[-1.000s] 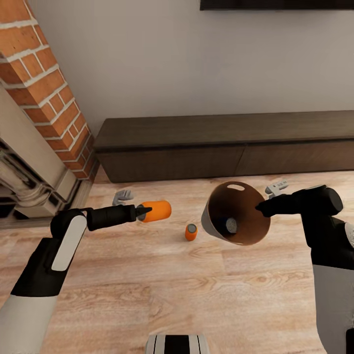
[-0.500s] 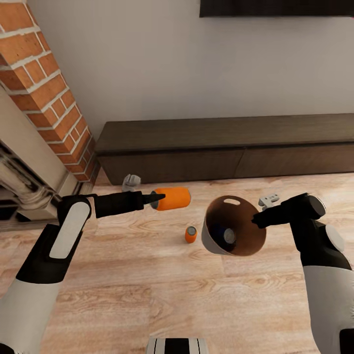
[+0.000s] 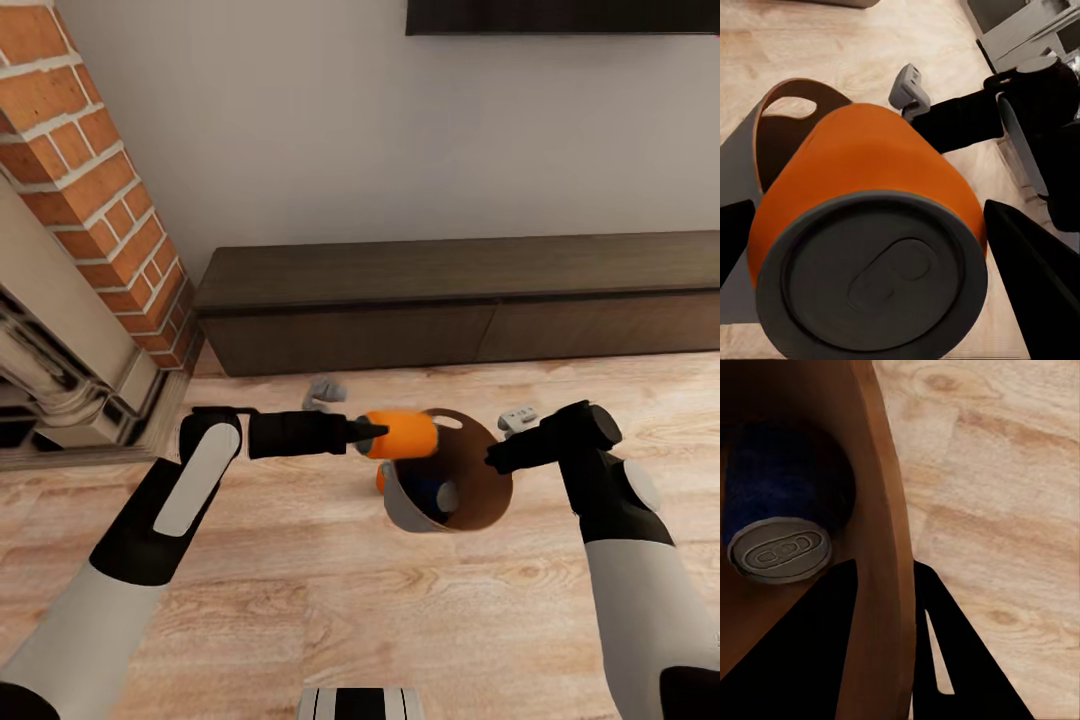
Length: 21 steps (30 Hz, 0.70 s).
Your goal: Put the three can of soda from the living room inside the tash can in the kitchen.
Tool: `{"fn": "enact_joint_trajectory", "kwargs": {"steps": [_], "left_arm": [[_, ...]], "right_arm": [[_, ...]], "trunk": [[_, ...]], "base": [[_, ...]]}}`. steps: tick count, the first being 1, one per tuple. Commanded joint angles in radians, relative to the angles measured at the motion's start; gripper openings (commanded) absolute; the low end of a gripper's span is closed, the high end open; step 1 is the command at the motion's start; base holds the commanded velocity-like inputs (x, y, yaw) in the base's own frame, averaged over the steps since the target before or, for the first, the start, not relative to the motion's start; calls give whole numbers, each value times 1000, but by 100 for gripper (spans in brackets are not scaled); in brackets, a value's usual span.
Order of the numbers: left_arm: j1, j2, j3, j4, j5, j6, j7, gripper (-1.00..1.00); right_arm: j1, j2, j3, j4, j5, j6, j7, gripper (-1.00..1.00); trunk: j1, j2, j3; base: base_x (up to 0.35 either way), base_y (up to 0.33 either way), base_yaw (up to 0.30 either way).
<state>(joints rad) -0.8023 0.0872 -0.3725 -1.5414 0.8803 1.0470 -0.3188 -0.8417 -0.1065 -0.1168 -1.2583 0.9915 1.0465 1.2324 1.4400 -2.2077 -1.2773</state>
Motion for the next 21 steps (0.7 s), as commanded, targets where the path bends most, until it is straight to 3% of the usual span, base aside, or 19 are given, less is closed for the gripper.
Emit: {"fn": "enact_joint_trajectory", "kwargs": {"steps": [1, 4, 10, 13, 17, 21], "left_arm": [[0, -1, -4, 1, 2, 0, 6, -100], [0, -20, -19, 9, -1, 0, 28, -100], [0, -64, -105, 35, -3, 0, 135, -100], [0, -71, -115, 37, -3, 0, 155, -100], [0, -80, -125, 42, -3, 0, 212, -100], [0, -81, -127, 42, -4, 0, 234, -100]], "right_arm": [[0, 1, 2, 2, 3, 1, 2, -100], [-1, 3, 9, 7, 3, 1, 2, -100], [-1, 20, 13, 9, 4, 1, 1, -100], [-1, 24, 13, 9, 12, 1, 1, -100], [-1, 55, 13, 7, 70, 1, 1, -100], [-1, 68, 13, 5, 89, 1, 1, -100]], "trunk": [[0, 0, 0], [0, 0, 0], [0, 0, 0], [0, 0, 0], [0, 0, 0], [0, 0, 0]], "base": [[0, 0, 0], [0, 0, 0], [0, 0, 0], [0, 0, 0], [0, 0, 0], [0, 0, 0]]}}
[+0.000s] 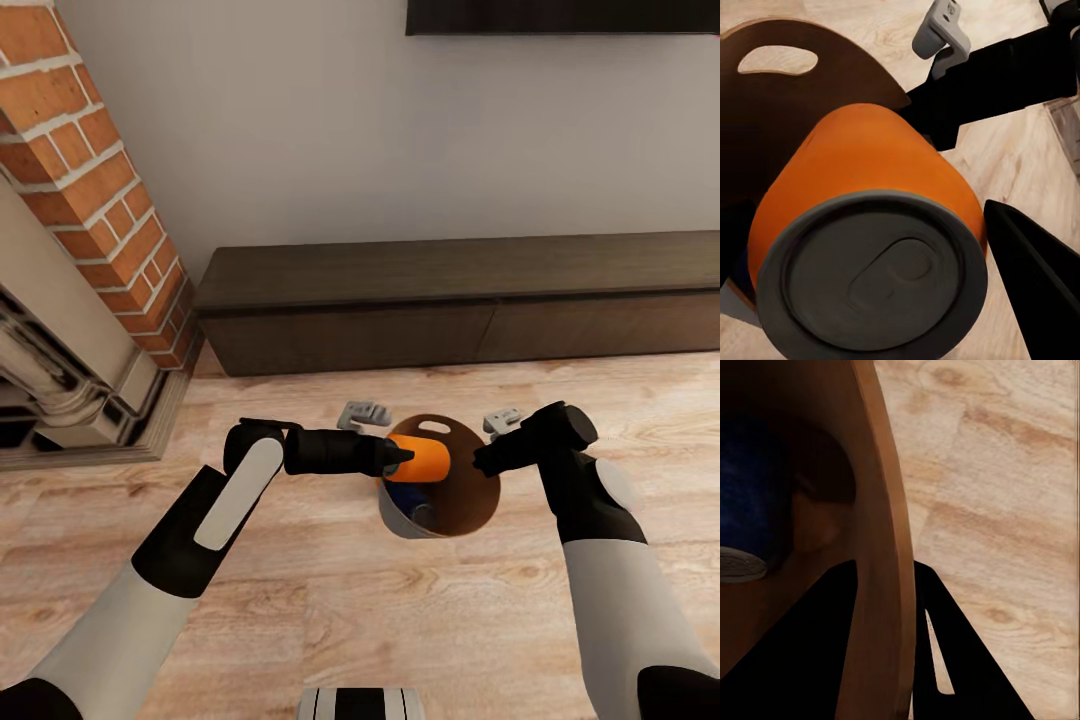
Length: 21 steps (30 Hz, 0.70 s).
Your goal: Put the three can of soda from the living room inside the tash can in the kitchen.
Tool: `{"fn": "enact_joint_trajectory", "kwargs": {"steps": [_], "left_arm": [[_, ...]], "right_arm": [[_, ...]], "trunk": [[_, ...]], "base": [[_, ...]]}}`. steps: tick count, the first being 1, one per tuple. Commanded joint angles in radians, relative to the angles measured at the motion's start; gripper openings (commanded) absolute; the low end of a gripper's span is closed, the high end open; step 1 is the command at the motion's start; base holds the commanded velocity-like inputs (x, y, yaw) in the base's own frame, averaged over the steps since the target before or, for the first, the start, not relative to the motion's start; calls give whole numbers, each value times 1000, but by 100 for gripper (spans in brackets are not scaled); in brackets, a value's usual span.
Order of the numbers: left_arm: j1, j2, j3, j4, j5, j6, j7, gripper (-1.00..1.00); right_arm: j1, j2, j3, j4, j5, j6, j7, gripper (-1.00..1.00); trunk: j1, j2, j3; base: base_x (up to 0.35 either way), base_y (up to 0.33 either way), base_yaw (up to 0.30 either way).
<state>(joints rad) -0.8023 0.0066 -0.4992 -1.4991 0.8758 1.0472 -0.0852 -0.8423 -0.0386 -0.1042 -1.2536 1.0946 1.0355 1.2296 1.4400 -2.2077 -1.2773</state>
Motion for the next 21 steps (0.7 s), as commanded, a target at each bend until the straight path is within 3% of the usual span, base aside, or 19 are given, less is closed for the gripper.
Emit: {"fn": "enact_joint_trajectory", "kwargs": {"steps": [1, 5, 6, 11, 18, 21], "left_arm": [[0, 0, 0, 0, 0, 0, 9, -100], [0, -5, -4, 0, 0, 0, 52, -100], [0, -17, -21, 3, 0, 0, 84, -100], [1, -36, -68, 27, 0, 0, 147, -100], [1, -50, -86, 79, -1, 0, 173, -100], [2, -58, -88, 101, -21, 0, 205, -100]], "right_arm": [[0, 8, 1, -2, -8, 12, 4, -100], [0, 28, 1, -6, 22, 12, 4, -100], [0, 46, 1, -8, 51, 12, 4, -100], [0, 79, 0, -10, 95, 12, 5, -100], [0, 100, 1, -13, 110, 12, 4, -100], [0, 106, 1, -16, 111, 12, 4, -100]], "trunk": [[0, 0, 0], [0, 0, 0], [0, 0, 0], [0, 0, 0], [0, 0, 0], [0, 0, 0]], "base": [[0, 0, 0], [0, 0, 0], [0, 0, 0], [0, 0, 0], [0, 0, 0], [0, 0, 0]]}}
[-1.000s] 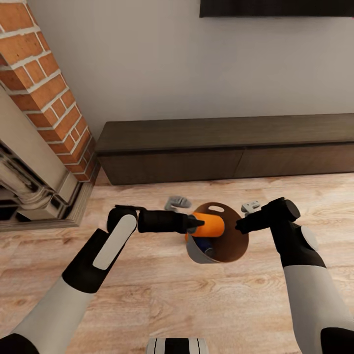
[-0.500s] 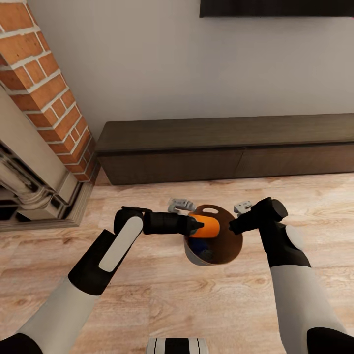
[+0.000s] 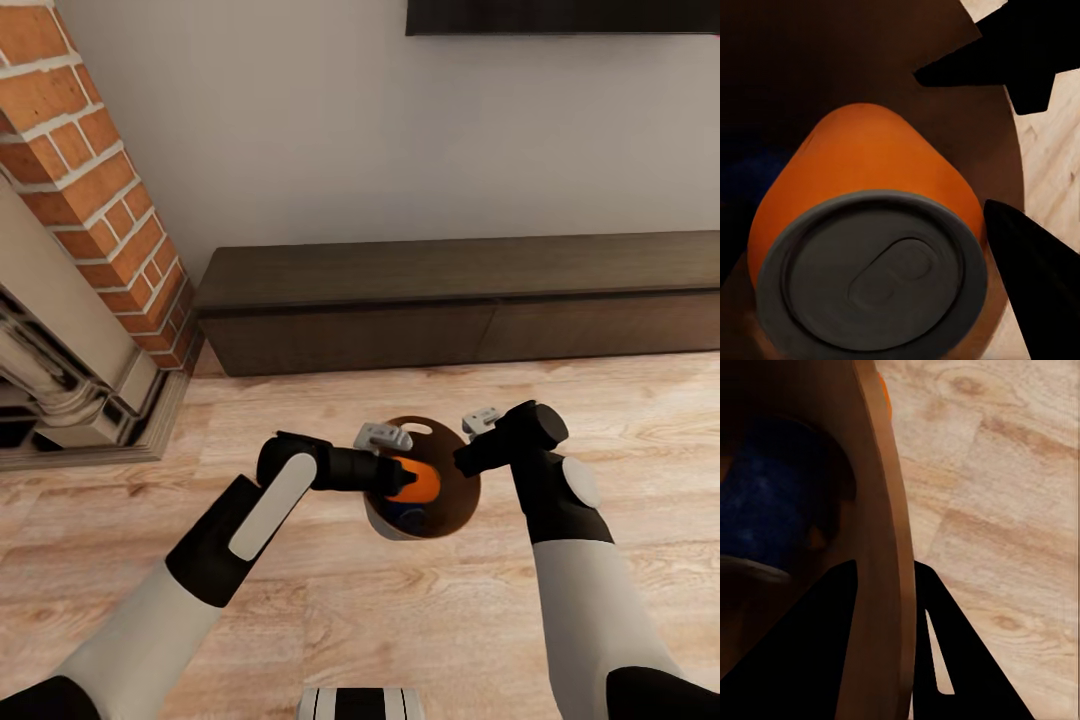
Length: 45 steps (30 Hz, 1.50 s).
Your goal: Put the three can of soda from the living room inside the tash can in the kitchen.
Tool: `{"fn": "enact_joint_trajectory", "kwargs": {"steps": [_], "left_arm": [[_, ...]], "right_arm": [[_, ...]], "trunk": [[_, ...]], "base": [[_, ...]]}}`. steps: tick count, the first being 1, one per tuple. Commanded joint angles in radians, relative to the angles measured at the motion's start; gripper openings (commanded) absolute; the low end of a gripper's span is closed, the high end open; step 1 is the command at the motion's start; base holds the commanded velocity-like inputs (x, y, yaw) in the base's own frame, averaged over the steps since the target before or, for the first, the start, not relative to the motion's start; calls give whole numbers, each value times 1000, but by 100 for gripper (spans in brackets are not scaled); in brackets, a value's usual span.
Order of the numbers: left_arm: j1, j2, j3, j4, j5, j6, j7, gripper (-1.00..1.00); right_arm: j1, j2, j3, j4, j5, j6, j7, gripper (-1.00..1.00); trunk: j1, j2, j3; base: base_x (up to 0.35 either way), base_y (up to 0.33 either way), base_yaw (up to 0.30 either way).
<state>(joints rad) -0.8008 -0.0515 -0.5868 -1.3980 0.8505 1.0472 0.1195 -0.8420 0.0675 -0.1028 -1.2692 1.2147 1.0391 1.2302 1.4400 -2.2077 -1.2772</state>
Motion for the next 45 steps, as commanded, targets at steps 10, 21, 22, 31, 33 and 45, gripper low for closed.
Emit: {"fn": "enact_joint_trajectory", "kwargs": {"steps": [10, 21, 22, 31, 33, 45], "left_arm": [[0, -23, -4, 71, -66, 0, 39, -100], [0, -41, -64, 179, -74, -39, 41, -100], [0, -44, -79, 201, -74, -58, 41, -100], [0, -48, -95, 247, -75, -86, 41, -100], [0, -48, -95, 251, -74, -86, 40, 100], [0, -50, -96, 244, -72, -86, 39, 100]], "right_arm": [[0, 11, 30, -19, -8, 8, 3, -100], [3, 43, 34, -28, 33, 8, 3, -100], [3, 51, 35, -28, 48, 8, 4, -100], [6, 59, 35, -29, 64, 8, 5, -100], [6, 61, 35, -29, 65, 8, 4, -100], [6, 62, 34, -28, 68, 8, 5, -100]], "trunk": [[0, 0, 0], [0, 0, 0], [0, 0, 0], [0, 0, 0], [0, 0, 0], [0, 0, 0]], "base": [[0, 0, 0], [0, 0, 0], [0, 0, 0], [0, 0, 0], [0, 0, 0], [0, 0, 0]]}}
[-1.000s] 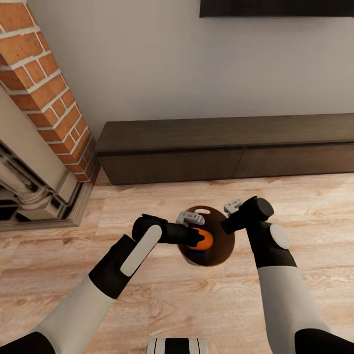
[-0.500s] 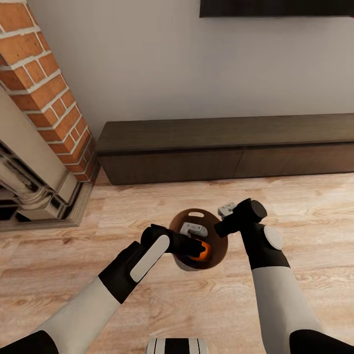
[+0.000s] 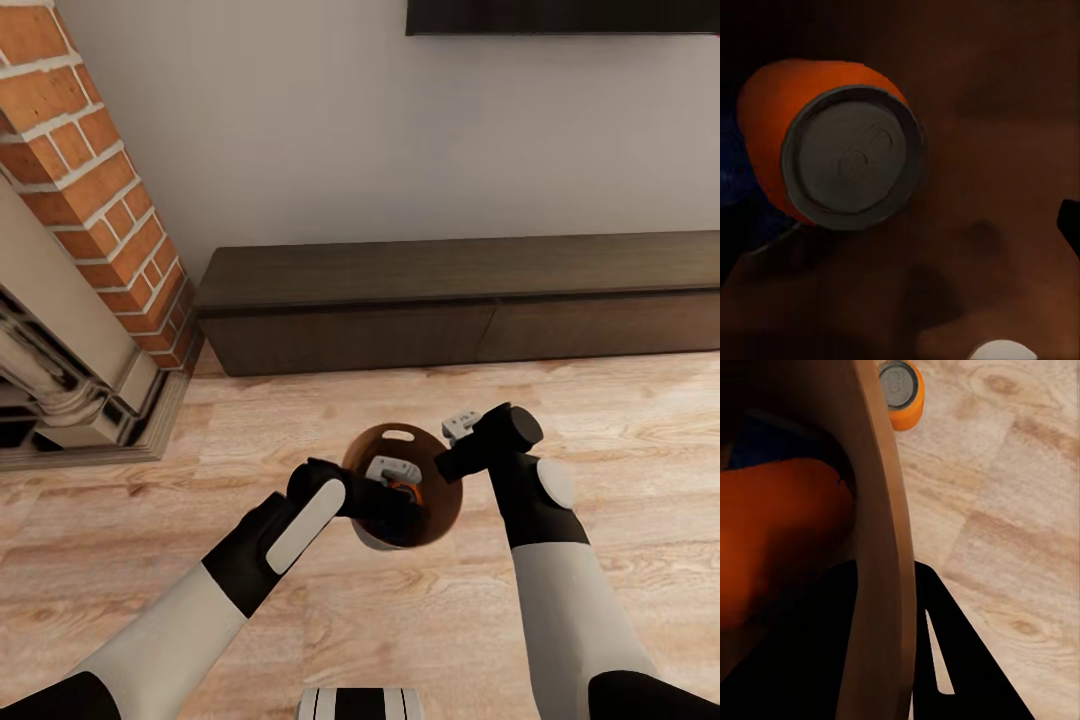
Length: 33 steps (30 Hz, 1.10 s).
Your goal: Put the three can of soda from the living room inside the tash can in the kitchen.
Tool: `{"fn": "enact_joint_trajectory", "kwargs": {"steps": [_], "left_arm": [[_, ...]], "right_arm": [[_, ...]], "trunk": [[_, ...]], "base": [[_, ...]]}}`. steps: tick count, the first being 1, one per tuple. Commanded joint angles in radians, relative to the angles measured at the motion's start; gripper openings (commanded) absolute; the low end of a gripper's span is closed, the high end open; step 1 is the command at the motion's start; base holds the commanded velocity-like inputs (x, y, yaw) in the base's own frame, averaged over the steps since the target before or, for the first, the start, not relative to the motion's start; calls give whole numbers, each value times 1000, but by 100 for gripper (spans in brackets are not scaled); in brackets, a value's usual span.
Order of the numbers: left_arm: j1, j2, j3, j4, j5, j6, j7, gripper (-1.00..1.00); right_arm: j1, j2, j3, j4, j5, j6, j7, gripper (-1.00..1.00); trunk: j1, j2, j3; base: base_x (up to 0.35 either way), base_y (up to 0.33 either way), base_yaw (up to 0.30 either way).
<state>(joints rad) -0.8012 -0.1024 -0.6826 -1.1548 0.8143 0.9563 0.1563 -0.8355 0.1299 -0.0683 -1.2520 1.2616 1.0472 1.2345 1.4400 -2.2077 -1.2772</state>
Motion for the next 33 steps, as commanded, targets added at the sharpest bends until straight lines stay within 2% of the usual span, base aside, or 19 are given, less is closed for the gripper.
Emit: {"fn": "enact_joint_trajectory", "kwargs": {"steps": [1, 5, 10, 11, 14, 17, 22, 24, 25, 26, 27, 28, 29, 30, 31, 33], "left_arm": [[0, 2, 0, -2, -35, 5, 2, 100], [1, 9, 0, -54, -35, 12, -2, 100], [2, 13, 7, -191, -31, 25, -6, 100], [2, 14, 10, -258, -30, 59, -8, 100], [2, 27, 13, -316, -30, 91, -10, 100], [3, 52, 16, -361, -29, 91, -12, 100], [5, 75, 19, -402, -28, 91, -13, 100], [6, 113, 20, -423, -25, 91, -14, 100], [6, 124, 22, -427, -25, 91, -14, 100], [6, 145, 37, -431, -24, 91, -14, 100], [6, 165, 67, -434, -23, 91, -15, 100], [7, 175, 88, -435, -22, 91, -15, 100], [8, 193, 131, -436, -22, 91, -18, 100], [9, 202, 151, -437, -22, 91, -21, 100], [10, 225, 190, -437, -22, 91, -34, 100], [10, 286, 253, -437, -21, 91, -90, 100]], "right_arm": [[0, -1, -1, -45, 21, 0, 0, -100], [0, -3, -3, -43, 20, 0, 0, -100], [0, -6, -6, -38, 19, 0, 0, -100], [0, -8, -8, -35, 19, 0, 0, -100], [0, -9, -11, -31, 19, 0, 0, -100], [0, -11, -13, -24, 18, 0, -1, -100], [0, -12, -15, -17, 18, 0, -1, -100], [0, -13, -17, -16, 18, 0, -1, -100], [0, -14, -17, -16, 18, 0, -1, -100], [0, -14, -18, -15, 18, 0, -1, -100], [0, -15, -19, -15, 18, 0, -1, -100], [0, -15, -20, -15, 18, 0, -1, -100], [0, -17, -21, -15, 17, 0, -1, -100], [0, -20, -21, -15, 17, 0, -1, -100], [0, -25, -21, -15, 16, 0, -1, -100], [0, -38, -22, -15, 15, 0, -1, -100]], "trunk": [[0, 0, 0], [0, 0, 0], [0, 0, 0], [0, 0, 0], [0, 0, 0], [0, 0, 0], [0, 0, 0], [0, 0, 0], [0, 0, 0], [0, 0, 0], [0, 0, 0], [0, 0, 0], [0, 0, 0], [0, 0, 0], [0, 0, 0], [0, 0, 0]], "base": [[0, 0, 0], [0, 0, 0], [0, 0, 0], [0, 0, 0], [0, 0, 0], [0, 0, 0], [0, 0, 0], [0, 0, 0], [0, 0, 0], [0, 0, 0], [0, 0, 0], [0, 0, 0], [0, 0, 0], [0, 0, 0], [0, 0, 0], [0, 0, 0]]}}
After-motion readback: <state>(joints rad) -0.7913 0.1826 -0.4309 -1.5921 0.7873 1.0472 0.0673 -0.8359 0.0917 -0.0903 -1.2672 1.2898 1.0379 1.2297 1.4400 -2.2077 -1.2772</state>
